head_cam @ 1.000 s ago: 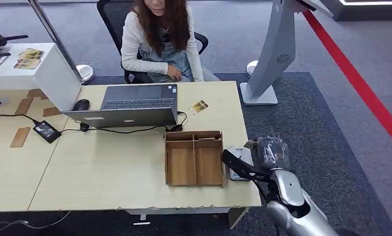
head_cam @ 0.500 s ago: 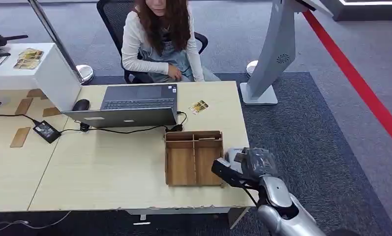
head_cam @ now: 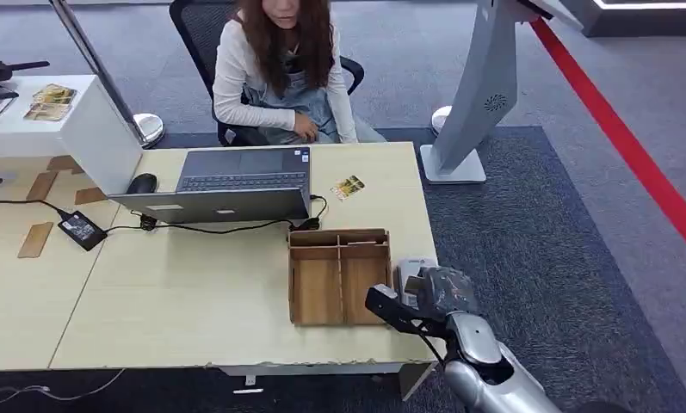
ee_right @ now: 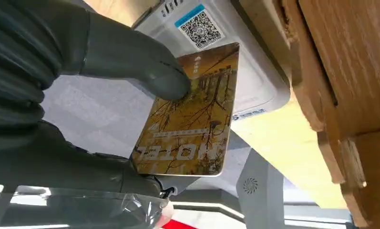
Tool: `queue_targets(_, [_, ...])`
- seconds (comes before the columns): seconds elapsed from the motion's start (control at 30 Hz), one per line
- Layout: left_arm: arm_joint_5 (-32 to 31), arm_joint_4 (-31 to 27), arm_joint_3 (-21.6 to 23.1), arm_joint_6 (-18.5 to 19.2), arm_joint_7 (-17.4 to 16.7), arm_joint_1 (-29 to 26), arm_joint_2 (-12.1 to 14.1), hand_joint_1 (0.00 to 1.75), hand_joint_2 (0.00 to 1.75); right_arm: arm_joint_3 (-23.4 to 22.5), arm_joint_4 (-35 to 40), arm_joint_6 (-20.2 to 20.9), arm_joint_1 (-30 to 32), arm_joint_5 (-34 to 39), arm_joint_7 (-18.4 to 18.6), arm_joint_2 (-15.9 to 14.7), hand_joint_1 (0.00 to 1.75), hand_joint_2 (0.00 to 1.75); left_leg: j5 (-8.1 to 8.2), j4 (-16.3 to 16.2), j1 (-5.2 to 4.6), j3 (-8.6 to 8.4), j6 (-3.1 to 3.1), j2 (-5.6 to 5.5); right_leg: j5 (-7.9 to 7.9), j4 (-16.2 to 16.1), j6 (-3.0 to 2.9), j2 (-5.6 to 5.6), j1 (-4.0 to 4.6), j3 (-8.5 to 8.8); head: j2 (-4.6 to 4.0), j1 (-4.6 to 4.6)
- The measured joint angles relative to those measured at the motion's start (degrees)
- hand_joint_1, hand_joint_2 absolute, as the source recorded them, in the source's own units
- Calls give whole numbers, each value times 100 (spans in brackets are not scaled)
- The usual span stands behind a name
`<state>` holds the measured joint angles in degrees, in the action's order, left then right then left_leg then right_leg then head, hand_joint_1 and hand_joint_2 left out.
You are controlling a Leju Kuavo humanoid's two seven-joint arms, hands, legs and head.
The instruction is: Pass the card to the sensor for recognition and then transmit it.
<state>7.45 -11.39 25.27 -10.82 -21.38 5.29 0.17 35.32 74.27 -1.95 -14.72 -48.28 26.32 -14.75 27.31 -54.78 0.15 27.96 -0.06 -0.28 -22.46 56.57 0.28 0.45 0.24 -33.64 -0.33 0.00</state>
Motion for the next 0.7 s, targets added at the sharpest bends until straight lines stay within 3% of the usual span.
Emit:
queue_targets(0.37, [59,0,-37,0,24,-1,13,0,0,9,26,-170,-102,-13,105,-50,175,175,-1,0,0,-1,0,1,0,0,0,0,0,0,0,0])
queue_targets(0.7, [37,0,-46,-9,96,-5,39,0,0,-293,821,-356,-559,-131,218,-312,175,175,-2,0,-1,-3,-1,1,3,0,-2,1,-1,0,2,0])
